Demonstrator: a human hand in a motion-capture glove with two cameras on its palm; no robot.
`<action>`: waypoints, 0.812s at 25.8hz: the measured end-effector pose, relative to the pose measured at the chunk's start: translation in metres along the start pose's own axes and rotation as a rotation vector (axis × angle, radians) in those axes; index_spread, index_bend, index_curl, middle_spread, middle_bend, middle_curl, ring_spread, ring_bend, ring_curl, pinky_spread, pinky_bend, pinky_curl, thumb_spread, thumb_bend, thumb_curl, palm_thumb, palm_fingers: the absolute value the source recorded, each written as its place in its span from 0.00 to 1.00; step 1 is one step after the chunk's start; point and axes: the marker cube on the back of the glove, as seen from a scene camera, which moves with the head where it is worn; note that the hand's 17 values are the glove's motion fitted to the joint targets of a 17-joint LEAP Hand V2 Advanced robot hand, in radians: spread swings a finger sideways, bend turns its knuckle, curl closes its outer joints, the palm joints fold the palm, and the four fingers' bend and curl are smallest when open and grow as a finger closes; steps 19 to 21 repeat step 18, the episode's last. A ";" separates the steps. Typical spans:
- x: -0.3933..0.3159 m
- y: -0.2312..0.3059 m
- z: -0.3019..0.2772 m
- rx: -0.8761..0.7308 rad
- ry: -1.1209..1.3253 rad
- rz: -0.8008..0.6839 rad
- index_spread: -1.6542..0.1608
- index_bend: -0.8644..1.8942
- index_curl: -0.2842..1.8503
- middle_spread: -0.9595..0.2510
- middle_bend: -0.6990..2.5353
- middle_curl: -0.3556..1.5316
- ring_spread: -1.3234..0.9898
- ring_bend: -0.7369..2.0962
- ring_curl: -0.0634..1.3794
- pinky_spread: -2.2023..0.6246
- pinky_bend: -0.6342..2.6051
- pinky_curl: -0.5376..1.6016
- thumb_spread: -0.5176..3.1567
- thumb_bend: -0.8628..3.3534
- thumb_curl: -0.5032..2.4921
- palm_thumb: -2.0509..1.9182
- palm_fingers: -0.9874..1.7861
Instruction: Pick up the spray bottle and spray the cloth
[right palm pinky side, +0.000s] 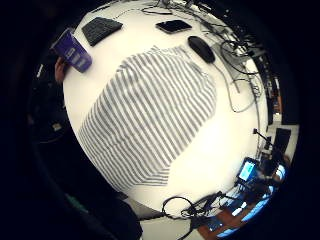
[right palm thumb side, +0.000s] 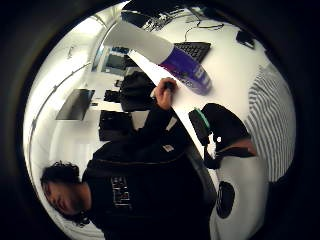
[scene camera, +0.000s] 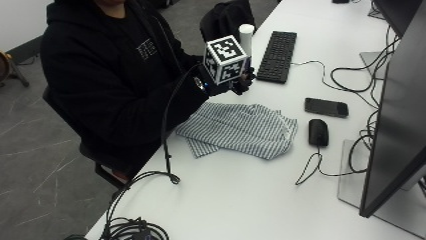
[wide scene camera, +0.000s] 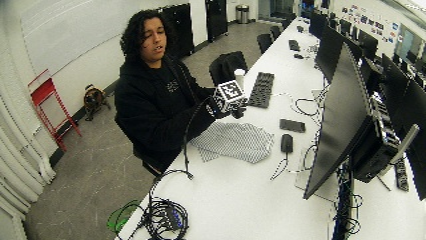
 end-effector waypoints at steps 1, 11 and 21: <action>-0.001 0.006 -0.001 0.007 0.024 0.007 0.69 0.37 0.26 0.78 0.30 0.39 0.58 0.40 0.28 0.85 0.27 0.41 0.44 0.20 0.32 0.70 0.42; -0.001 0.046 -0.001 0.069 0.056 0.047 0.69 0.37 0.26 0.78 0.29 0.38 0.58 0.39 0.26 0.85 0.26 0.41 0.46 0.20 0.31 0.70 0.43; 0.009 0.052 0.006 0.059 0.029 0.078 0.68 0.37 0.26 0.79 0.29 0.38 0.58 0.38 0.25 0.85 0.26 0.41 0.47 0.20 0.30 0.70 0.43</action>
